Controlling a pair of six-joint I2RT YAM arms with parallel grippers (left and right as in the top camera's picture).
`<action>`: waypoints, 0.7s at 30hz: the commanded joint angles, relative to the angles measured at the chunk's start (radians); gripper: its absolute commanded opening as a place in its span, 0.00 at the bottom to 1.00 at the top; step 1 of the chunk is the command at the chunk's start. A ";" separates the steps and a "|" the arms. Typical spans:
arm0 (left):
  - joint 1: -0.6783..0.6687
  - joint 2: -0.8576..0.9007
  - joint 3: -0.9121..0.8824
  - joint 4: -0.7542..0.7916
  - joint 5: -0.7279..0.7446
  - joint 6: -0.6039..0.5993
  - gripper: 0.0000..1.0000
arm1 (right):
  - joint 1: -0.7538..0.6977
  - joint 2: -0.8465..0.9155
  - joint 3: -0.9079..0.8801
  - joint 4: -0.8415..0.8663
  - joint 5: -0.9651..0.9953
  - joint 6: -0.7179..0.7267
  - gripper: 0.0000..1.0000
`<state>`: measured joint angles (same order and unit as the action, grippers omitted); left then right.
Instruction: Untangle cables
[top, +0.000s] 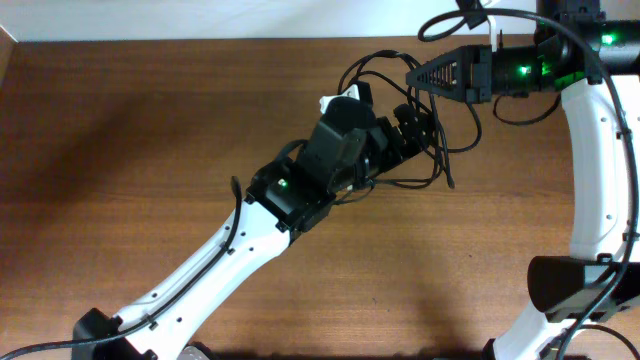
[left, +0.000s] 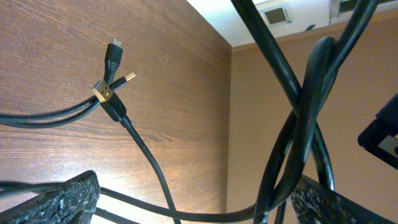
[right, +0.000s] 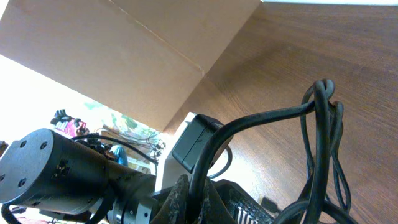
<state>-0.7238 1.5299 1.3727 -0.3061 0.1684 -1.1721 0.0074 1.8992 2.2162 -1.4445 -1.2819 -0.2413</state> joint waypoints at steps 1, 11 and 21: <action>-0.013 0.009 0.014 -0.013 -0.113 0.041 0.99 | -0.001 -0.029 0.021 0.000 -0.074 -0.004 0.04; 0.068 0.009 0.013 -0.539 -0.582 0.070 0.99 | -0.002 -0.029 0.021 0.005 -0.088 -0.004 0.04; 0.274 0.009 0.013 -0.769 -0.555 0.071 0.99 | -0.128 -0.029 0.022 0.019 -0.197 -0.004 0.04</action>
<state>-0.4728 1.5318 1.3830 -1.0698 -0.3897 -1.1149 -0.0746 1.8992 2.2162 -1.4292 -1.3743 -0.2386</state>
